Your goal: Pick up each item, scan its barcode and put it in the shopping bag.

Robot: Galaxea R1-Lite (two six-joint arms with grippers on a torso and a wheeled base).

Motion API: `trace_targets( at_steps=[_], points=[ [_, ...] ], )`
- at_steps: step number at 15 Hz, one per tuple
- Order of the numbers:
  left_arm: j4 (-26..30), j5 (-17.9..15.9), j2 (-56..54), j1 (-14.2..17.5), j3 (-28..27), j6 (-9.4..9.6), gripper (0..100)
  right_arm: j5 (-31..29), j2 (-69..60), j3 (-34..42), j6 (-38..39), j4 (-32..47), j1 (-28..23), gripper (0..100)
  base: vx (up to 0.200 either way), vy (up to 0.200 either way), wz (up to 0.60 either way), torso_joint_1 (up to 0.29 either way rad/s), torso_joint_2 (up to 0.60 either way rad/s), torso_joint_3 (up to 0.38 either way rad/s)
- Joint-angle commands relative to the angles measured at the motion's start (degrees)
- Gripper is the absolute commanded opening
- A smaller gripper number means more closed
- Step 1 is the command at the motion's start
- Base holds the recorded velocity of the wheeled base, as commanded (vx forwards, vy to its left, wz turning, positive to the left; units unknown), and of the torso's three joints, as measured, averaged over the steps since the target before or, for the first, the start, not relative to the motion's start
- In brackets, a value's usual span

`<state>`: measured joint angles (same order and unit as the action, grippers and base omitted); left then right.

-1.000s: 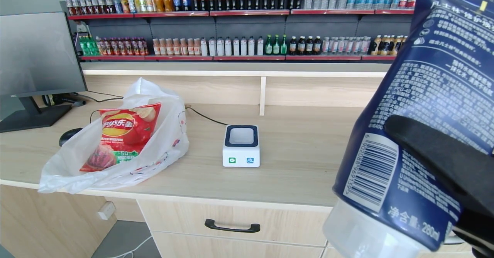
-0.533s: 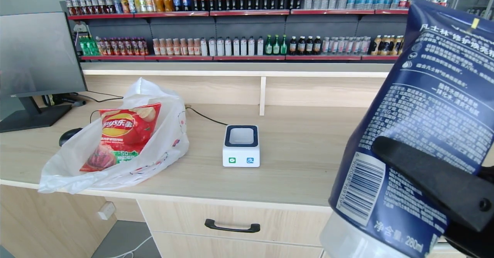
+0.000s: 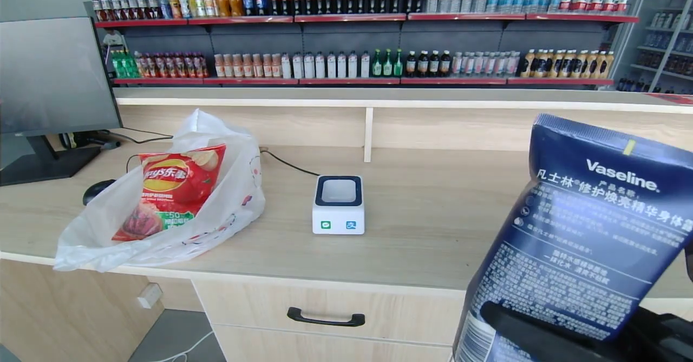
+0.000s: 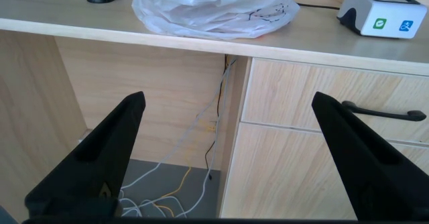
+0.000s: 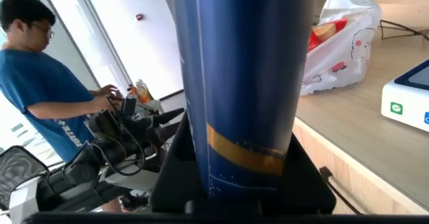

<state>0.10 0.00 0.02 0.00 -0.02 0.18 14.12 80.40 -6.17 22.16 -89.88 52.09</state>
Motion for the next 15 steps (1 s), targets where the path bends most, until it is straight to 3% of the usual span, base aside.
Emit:
trace_targets(
  at_steps=[1, 5, 6, 10, 12, 15],
  points=[
    [-0.01, 0.0, -0.02, 0.0, -0.06, -0.01, 100, -0.76, 0.29, 3.88, -3.44, -0.12, -0.32, 0, 0.0, 0.0, 0.0, 0.0, 0.0, 0.0],
    [-0.01, 0.0, -0.02, 0.0, -0.06, -0.01, 100, -8.93, 1.08, 6.08, -11.26, -0.12, -1.82, 0, 0.0, 0.0, 0.0, 0.0, 0.0, 0.0],
    [-0.01, 0.0, -0.02, 0.0, -0.06, -0.01, 100, -13.33, 1.17, 6.08, -13.64, -0.12, -4.81, 0, 0.0, 0.0, 0.0, 0.0, 0.0, 0.0],
    [-0.01, 0.0, -0.02, 0.0, -0.06, -0.01, 100, -15.79, 4.07, 5.55, -26.03, -0.12, -19.92, 0, 0.0, 0.0, 0.0, 0.0, 0.0, 0.0],
    [-0.01, 0.0, -0.02, 0.0, 0.02, -0.01, 100, -15.79, 4.15, 5.38, -26.21, -0.12, -20.8, 0, 0.0, 0.0, 0.0, 0.0, 0.0, 0.0],
    [-0.01, 0.0, -0.02, 0.0, 0.02, 0.08, 100, -15.79, 3.27, 5.2, -25.68, -0.12, -20.89, 0, 0.0, 0.2, 0.0, -0.002, 0.0, 0.001]
  ],
)
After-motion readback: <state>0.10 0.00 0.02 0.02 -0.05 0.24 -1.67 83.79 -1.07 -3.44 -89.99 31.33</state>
